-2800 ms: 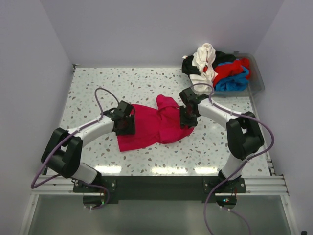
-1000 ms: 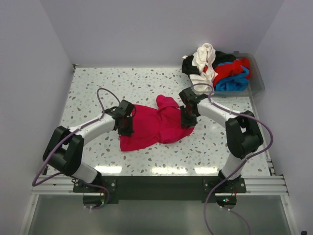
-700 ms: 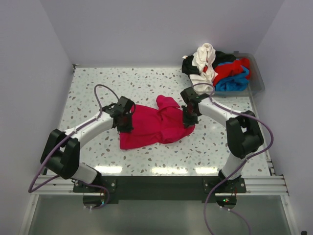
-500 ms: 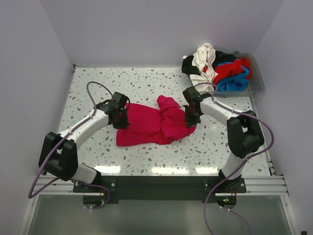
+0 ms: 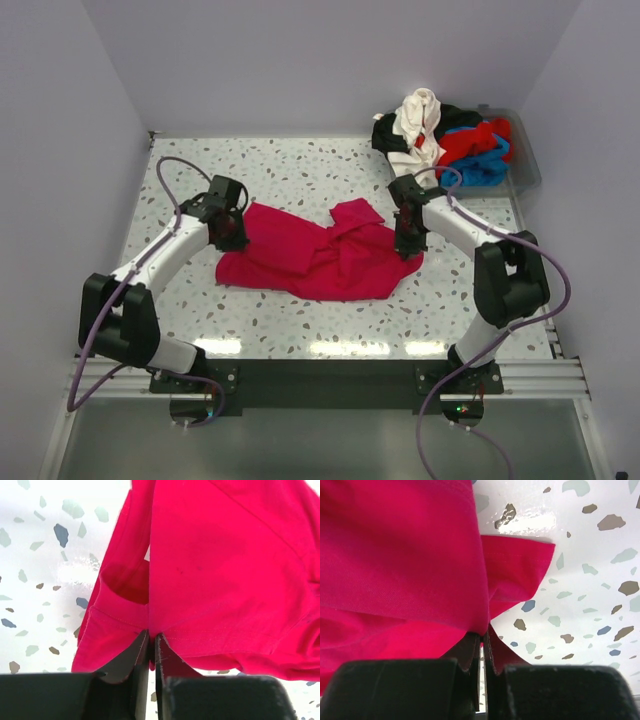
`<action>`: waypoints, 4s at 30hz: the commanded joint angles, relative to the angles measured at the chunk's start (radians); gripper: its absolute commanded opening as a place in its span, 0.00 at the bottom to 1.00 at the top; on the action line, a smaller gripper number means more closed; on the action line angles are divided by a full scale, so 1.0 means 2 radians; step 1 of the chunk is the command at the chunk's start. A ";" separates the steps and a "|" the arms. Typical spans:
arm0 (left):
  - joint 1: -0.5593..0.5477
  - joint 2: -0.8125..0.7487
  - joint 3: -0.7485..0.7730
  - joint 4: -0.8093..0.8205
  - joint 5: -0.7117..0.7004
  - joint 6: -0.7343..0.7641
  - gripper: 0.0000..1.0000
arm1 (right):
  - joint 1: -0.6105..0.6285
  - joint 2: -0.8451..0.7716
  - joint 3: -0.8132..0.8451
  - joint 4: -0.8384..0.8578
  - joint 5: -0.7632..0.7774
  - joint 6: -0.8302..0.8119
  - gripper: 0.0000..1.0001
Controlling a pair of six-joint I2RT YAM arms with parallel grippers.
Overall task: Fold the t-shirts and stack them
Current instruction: Flatten the tshirt out
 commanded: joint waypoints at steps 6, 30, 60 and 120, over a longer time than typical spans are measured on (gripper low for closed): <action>0.004 0.015 0.025 0.014 0.022 0.017 0.25 | -0.002 -0.014 -0.002 -0.008 0.002 0.002 0.00; 0.005 0.047 -0.087 0.085 0.004 0.006 0.42 | -0.002 0.005 -0.009 0.008 -0.024 0.011 0.00; 0.005 0.047 -0.086 0.108 -0.039 0.004 0.42 | -0.002 0.000 -0.014 0.018 -0.042 0.016 0.00; 0.144 -0.015 0.026 0.040 0.007 0.026 0.00 | -0.049 0.172 0.221 0.081 -0.083 0.021 0.47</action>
